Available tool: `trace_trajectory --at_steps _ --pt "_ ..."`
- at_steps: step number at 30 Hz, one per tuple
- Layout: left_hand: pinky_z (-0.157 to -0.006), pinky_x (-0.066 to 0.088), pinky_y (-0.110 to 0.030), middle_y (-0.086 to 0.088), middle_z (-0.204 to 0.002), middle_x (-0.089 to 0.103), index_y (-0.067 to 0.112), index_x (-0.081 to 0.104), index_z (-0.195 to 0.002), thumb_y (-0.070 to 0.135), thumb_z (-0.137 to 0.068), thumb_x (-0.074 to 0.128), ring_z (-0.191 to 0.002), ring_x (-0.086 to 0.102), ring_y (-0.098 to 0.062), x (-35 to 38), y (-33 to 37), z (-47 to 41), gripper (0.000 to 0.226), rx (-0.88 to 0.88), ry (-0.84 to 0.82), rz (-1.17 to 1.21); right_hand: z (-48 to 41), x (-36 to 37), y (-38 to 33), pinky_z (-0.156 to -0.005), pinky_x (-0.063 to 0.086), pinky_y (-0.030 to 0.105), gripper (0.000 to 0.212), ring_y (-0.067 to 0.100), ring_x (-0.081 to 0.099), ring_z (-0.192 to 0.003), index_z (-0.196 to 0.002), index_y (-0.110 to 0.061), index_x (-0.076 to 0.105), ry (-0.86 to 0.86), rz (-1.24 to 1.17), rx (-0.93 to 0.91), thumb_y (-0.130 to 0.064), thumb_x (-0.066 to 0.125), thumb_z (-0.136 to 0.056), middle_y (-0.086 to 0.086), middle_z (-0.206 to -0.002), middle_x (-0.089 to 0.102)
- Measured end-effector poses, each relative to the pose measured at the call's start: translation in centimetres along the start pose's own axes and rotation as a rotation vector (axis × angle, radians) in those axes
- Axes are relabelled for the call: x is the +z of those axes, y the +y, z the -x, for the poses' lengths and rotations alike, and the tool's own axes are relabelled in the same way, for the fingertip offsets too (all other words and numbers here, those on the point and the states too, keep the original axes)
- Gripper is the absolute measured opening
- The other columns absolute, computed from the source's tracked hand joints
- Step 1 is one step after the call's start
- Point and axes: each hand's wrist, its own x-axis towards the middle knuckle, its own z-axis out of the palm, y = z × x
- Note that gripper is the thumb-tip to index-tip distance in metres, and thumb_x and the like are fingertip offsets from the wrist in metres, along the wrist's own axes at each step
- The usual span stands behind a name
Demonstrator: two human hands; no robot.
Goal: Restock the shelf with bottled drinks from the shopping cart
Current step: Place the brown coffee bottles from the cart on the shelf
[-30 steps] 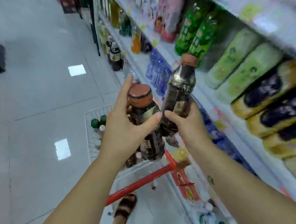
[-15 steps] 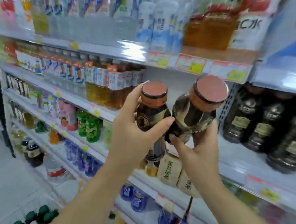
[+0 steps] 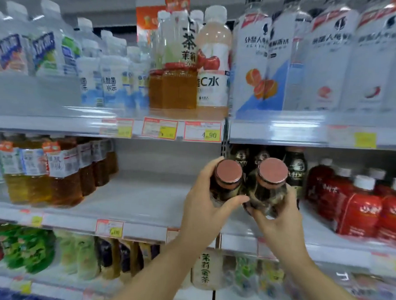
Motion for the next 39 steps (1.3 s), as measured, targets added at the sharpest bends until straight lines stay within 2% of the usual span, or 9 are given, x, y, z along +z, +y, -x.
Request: trace_trajectory --at_steps 6,12,17,22,25,27,29,33,39 --pt "-0.090 0.038 -0.004 0.032 -0.120 0.054 0.054 0.039 -0.123 0.045 -0.068 0.073 -0.114 0.051 0.009 2.4 -2.0 -1.5 0.065 -0.095 -0.004 0.104 -0.5 -0.1 1.8 -0.075 0.041 0.000 0.070 -0.013 0.054 -0.100 -0.115 -0.041 0.041 0.048 0.150 0.062 -0.008 0.080 -0.068 -0.025 -0.109 0.058" --pt "-0.098 0.044 -0.025 0.026 -0.119 0.058 0.046 0.041 -0.126 0.046 -0.065 0.075 -0.113 0.054 0.004 4.5 -3.6 -3.9 0.069 -0.203 -0.046 0.133 -1.3 0.2 2.9 -0.091 0.042 0.020 0.078 0.008 0.051 -0.116 -0.136 -0.022 0.038 0.083 0.349 0.120 -0.026 0.079 -0.071 -0.012 -0.126 0.054" --pt "-0.100 0.044 -0.039 0.009 -0.122 0.059 0.028 0.044 -0.128 0.040 -0.070 0.076 -0.115 0.054 -0.009 6.0 -4.8 -6.8 0.067 -0.246 -0.044 0.047 -1.7 0.2 3.0 -0.101 0.042 0.033 0.087 0.016 0.045 -0.126 -0.145 -0.024 0.025 0.061 0.436 0.150 -0.031 0.076 -0.075 -0.002 -0.141 0.046" --pt "-0.099 0.045 -0.042 0.004 -0.122 0.057 0.026 0.044 -0.130 0.043 -0.073 0.072 -0.115 0.054 -0.014 6.3 -5.7 -7.6 0.066 -0.237 -0.060 -0.035 -1.1 -0.4 3.4 -0.102 0.039 0.028 0.087 0.012 0.038 -0.130 -0.148 -0.023 0.019 -0.030 0.522 0.125 -0.030 0.072 -0.079 -0.005 -0.145 0.037" --pt "-0.101 0.044 -0.033 0.014 -0.128 0.053 0.044 0.036 -0.133 0.037 -0.076 0.072 -0.118 0.051 -0.003 5.3 -6.5 -6.3 0.068 -0.268 -0.140 0.033 -0.5 -1.1 3.7 -0.086 0.049 0.030 0.081 0.010 0.047 -0.118 -0.145 -0.028 0.024 0.015 0.595 0.119 -0.035 0.070 -0.079 -0.008 -0.136 0.042" --pt "-0.096 0.044 -0.022 0.038 -0.121 0.050 0.071 0.028 -0.119 0.027 -0.080 0.071 -0.115 0.049 0.011 4.5 -7.6 -4.7 0.073 -0.326 -0.210 0.079 -0.2 -1.4 3.9 -0.074 0.049 0.028 0.078 0.008 0.051 -0.102 -0.144 -0.030 0.026 0.021 0.636 0.113 -0.037 0.069 -0.079 -0.008 -0.124 0.049" --pt "-0.084 0.045 -0.008 0.050 -0.108 0.049 0.078 0.027 -0.107 0.017 -0.083 0.067 -0.106 0.050 0.020 3.9 -9.0 -3.1 0.078 -0.380 -0.302 0.065 -0.3 -1.5 4.2 -0.067 0.046 0.025 0.076 0.005 0.050 -0.090 -0.142 -0.032 0.029 0.020 0.659 0.112 -0.038 0.069 -0.079 -0.010 -0.115 0.052" --pt "-0.071 0.046 -0.005 0.035 -0.096 0.058 0.053 0.040 -0.113 0.014 -0.082 0.070 -0.089 0.056 0.021 4.0 -10.1 -2.2 0.058 -0.488 -0.335 -0.003 -0.8 -1.2 4.4 -0.065 0.044 0.023 0.074 0.001 0.048 -0.086 -0.139 -0.034 0.032 0.038 0.624 0.120 -0.036 0.072 -0.077 -0.014 -0.118 0.051" --pt "-0.088 0.048 -0.025 0.016 -0.112 0.055 0.025 0.044 -0.131 0.029 -0.077 0.075 -0.101 0.054 0.000 5.0 -9.4 -2.8 0.063 -0.485 -0.260 -0.141 -1.9 -0.8 4.4 -0.074 0.050 0.034 0.078 0.009 0.053 -0.090 -0.138 -0.028 0.033 0.057 0.692 0.103 -0.042 0.074 -0.073 -0.011 -0.117 0.050"
